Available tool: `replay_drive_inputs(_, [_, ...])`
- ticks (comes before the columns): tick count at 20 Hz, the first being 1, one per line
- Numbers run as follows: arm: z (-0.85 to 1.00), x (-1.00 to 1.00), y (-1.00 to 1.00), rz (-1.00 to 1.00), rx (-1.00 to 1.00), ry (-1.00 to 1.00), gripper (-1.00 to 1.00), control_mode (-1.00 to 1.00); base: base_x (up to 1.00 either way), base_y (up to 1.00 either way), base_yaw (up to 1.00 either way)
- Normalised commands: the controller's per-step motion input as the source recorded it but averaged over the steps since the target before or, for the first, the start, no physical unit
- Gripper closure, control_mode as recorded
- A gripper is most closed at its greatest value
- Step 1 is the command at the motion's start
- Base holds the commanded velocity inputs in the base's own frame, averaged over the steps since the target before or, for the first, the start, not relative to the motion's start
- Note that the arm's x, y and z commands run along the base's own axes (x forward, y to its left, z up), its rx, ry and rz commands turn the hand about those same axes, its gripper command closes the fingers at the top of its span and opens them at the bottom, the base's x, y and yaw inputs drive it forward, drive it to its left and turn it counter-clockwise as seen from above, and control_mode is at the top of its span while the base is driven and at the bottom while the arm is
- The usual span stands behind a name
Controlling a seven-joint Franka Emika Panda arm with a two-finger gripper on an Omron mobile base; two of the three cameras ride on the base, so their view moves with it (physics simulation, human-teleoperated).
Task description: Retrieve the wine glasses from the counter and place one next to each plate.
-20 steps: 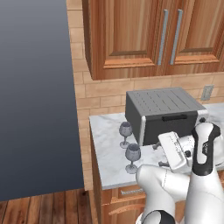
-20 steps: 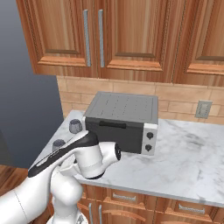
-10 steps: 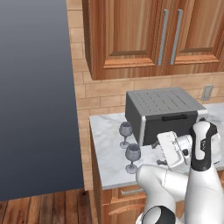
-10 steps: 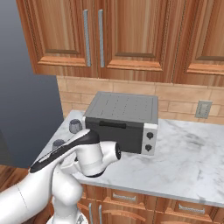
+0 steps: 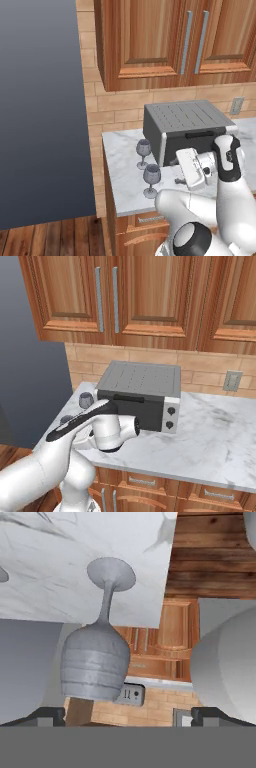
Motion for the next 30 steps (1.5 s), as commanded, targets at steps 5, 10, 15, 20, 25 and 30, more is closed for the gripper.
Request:
replay_drive_inputs(5, [-0.13,0.31,-0.01,0.04,0.00,0.00,-1.00,-1.00,0.00,0.00,0.00])
replay_drive_inputs(10, [-0.20,0.23,0.00,0.02,0.00,0.00,-1.00,-1.00,0.00,0.00,0.00])
replay_drive_inputs(15, [-0.28,0.18,0.00,0.00,0.00,0.00,-1.00,-1.00,0.00,0.00,0.00])
replay_drive_inputs(20, [-0.30,0.11,0.00,0.00,0.00,0.00,-1.00,-1.00,0.00,0.00,0.00])
replay_drive_inputs(25, [-0.24,0.02,0.00,0.03,0.00,0.00,-1.00,-1.00,0.00,0.00,0.00])
replay_drive_inputs(30, [-0.11,0.00,0.00,0.14,0.01,0.00,-1.00,-1.00,0.00,0.00,0.00])
